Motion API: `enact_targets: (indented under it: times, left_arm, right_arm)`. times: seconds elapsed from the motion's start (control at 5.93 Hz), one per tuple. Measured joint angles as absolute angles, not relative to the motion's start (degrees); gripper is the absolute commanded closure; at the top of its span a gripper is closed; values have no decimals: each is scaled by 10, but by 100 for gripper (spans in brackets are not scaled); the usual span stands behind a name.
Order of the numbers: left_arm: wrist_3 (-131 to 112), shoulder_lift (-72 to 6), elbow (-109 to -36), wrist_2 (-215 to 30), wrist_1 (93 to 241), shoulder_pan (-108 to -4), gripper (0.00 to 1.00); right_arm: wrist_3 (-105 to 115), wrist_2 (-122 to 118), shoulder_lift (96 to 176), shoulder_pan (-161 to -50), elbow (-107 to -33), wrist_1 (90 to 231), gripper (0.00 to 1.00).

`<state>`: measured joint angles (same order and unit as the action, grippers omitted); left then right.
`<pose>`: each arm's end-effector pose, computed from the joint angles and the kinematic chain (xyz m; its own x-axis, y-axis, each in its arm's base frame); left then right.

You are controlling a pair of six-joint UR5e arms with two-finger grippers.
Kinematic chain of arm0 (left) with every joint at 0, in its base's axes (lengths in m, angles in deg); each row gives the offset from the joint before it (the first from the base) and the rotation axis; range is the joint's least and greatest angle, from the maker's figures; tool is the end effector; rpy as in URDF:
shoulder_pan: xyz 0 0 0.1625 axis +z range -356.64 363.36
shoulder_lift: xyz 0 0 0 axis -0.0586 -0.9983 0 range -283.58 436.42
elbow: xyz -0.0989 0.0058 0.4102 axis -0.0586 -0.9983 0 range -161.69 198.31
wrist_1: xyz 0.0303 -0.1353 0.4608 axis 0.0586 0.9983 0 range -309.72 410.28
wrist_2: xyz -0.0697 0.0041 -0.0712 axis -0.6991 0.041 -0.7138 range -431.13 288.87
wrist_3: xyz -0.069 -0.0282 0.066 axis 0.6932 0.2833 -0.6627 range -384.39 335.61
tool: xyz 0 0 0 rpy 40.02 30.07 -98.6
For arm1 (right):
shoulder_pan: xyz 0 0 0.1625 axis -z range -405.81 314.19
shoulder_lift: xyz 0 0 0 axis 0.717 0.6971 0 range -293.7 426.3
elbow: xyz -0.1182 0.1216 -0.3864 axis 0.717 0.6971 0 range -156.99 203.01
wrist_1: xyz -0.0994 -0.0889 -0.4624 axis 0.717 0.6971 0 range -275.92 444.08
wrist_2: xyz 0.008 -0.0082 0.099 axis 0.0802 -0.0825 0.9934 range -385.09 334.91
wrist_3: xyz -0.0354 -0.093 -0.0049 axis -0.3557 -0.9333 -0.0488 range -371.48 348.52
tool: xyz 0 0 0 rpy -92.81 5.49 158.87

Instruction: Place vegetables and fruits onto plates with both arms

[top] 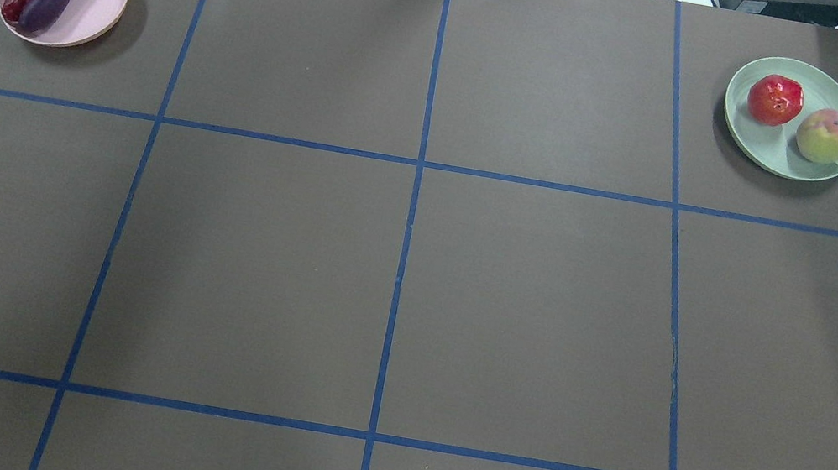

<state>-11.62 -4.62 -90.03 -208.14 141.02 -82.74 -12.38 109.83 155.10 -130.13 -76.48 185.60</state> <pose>-0.0263 -0.5035 0.5533 0.6698 -0.0469 -0.7411 0.0832 0.9965 0.0121 0.0069 -0.5653 0.5705 0.7040 -0.0754 0.7062 0.1099 0.9939 -0.0034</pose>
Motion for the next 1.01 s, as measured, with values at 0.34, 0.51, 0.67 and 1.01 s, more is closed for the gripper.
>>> enact_targets:
  times: [0.34, 0.51, 0.67, 1.01]
  left_arm:
    - [-116, -46, -898, -2081, 1411, -827, 0]
    - [-116, -47, -898, -2081, 1411, -826, 0]
    - [-116, -50, -898, -2081, 1411, -822, 0]
    - [-117, -53, -899, -2080, 1411, -817, 0]
  right_arm:
    - [-124, 1107, 1554, -1293, -763, 1856, 0]
    - [-124, 1110, 1555, -1292, -759, 1851, 0]
    - [-123, 1116, 1558, -1290, -750, 1833, 0]
    - [-121, 1124, 1566, -1289, -732, 1796, 0]
